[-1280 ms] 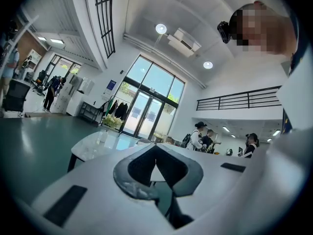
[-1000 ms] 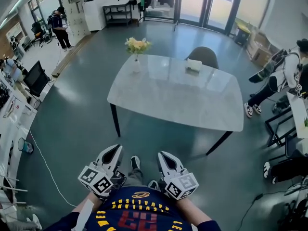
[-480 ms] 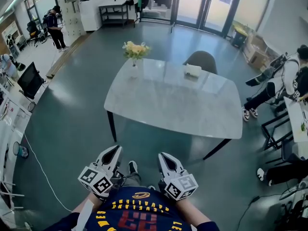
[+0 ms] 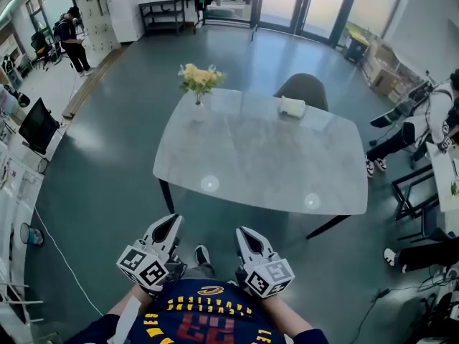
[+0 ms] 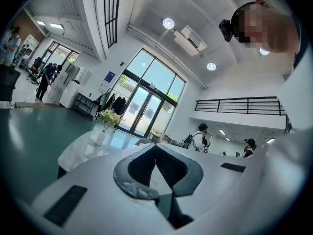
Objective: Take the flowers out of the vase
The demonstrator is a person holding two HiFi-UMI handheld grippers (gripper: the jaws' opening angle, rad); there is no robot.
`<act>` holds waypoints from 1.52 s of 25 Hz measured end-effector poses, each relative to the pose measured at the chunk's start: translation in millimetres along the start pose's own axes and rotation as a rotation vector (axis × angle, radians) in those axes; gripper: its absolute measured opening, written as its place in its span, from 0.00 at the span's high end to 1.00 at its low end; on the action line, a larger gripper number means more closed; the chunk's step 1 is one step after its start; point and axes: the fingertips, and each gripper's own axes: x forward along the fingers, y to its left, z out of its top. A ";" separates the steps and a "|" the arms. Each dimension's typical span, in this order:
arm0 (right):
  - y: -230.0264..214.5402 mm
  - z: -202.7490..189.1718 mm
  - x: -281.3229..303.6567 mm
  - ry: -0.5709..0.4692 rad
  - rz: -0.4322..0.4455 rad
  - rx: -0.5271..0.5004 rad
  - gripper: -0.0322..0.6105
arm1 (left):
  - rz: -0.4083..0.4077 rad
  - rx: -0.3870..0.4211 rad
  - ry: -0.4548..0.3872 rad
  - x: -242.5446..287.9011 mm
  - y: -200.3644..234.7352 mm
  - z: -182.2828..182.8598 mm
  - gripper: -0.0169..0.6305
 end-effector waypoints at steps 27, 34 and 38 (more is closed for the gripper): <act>12.5 13.1 134.8 0.020 -0.052 -0.016 0.94 | -0.017 -0.036 -0.014 35.9 131.0 60.5 0.97; 8.2 2.9 140.4 0.041 -0.036 0.009 0.94 | 0.012 -0.052 0.004 34.0 135.6 52.9 0.97; 1.4 4.2 149.8 0.043 -0.020 0.011 0.94 | 0.031 -0.046 -0.001 38.1 143.0 51.3 0.97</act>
